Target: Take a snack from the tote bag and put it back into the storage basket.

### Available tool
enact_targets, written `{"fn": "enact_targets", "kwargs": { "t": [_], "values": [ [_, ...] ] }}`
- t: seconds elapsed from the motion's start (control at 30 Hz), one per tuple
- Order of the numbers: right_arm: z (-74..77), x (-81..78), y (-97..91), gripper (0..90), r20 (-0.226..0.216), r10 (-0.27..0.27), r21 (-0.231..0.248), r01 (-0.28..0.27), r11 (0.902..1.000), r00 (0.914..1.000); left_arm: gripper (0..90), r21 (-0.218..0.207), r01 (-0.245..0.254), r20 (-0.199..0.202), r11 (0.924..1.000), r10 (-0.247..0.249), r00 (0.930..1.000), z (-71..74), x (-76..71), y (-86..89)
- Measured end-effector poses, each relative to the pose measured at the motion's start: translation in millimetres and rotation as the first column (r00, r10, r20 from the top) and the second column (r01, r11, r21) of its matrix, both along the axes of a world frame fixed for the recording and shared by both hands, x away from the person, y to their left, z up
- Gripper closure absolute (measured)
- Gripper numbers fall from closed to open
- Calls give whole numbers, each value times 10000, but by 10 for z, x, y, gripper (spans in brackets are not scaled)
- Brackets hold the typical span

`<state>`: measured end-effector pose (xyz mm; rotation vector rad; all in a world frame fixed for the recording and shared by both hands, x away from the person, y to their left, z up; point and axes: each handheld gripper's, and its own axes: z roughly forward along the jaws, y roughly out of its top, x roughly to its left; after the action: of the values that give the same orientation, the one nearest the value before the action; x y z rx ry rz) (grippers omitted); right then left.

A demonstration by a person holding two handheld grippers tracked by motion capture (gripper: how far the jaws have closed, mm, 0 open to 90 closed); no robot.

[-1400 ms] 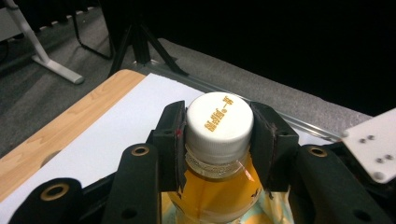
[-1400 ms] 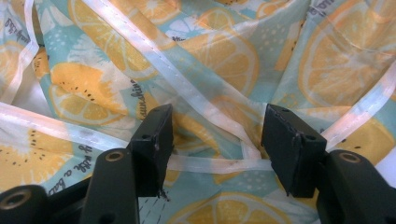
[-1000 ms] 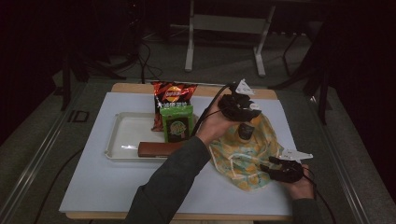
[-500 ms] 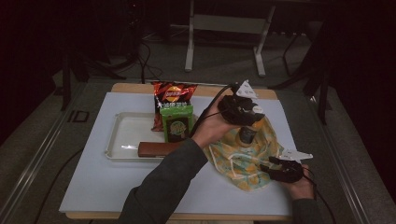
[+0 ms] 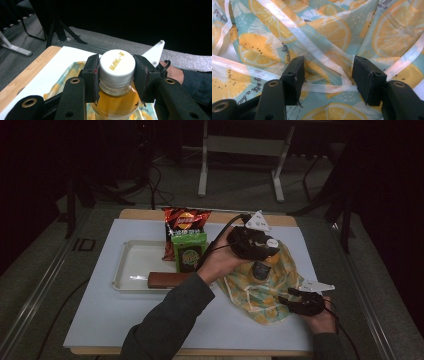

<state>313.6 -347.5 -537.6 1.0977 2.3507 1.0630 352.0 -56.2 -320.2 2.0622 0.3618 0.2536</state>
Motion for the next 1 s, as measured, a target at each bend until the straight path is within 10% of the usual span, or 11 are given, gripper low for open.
{"fn": "enact_targets", "kwargs": {
  "t": [1.0],
  "values": [
    [1,-1,2,434,-10,-11,-6,11,10000,10000,584,-147,-190,-208,9997,187,9996,-149,-191,533]
  ]
}}
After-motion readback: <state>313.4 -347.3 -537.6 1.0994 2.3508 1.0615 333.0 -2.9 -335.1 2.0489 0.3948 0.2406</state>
